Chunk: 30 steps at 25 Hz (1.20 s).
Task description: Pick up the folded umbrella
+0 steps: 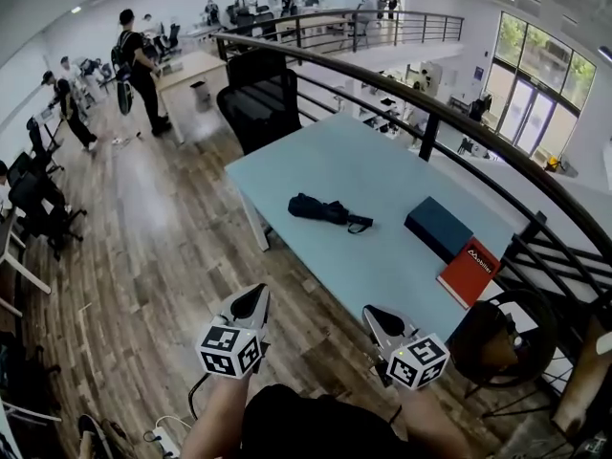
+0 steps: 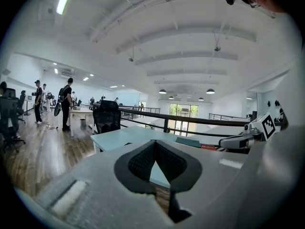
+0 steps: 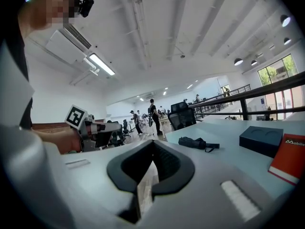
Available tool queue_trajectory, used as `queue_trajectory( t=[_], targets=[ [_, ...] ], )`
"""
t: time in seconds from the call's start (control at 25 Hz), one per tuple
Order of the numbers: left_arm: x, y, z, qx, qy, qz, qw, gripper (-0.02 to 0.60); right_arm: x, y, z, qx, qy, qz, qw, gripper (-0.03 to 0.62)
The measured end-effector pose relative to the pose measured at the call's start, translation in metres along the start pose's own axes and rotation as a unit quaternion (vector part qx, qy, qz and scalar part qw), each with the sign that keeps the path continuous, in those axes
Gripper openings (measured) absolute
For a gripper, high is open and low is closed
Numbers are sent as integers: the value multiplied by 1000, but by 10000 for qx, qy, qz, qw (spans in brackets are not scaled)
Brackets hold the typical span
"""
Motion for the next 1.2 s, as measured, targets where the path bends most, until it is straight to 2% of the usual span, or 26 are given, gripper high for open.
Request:
queue_trajectory(
  t=[0.28, 0.6, 0.8, 1.2],
  targets=[
    [-3, -37, -8, 11, 9, 183, 9998, 6, 17, -21, -3, -58, -33, -25, 10000, 1],
    [-37, -106, -20, -4, 142, 495, 9987, 6, 49, -77, -15, -201, -14, 154, 9997, 1],
    [-82, -150, -36, -80, 165, 616, 9979, 6, 67, -139, -27, -332, -69, 227, 9992, 1],
    [-188, -214, -62, -165, 185, 880, 9958, 6, 65, -282, -51, -602, 108, 107, 9981, 2]
  ],
)
Point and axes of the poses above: the fingertips, and each gripper's own axes: y backward along the fingers, x to its right, z out of its underside, the point moved 3 cm from there along y, backward along the fingers, and after that the axes turned 2 degrees about y, right-handed, at the moved point
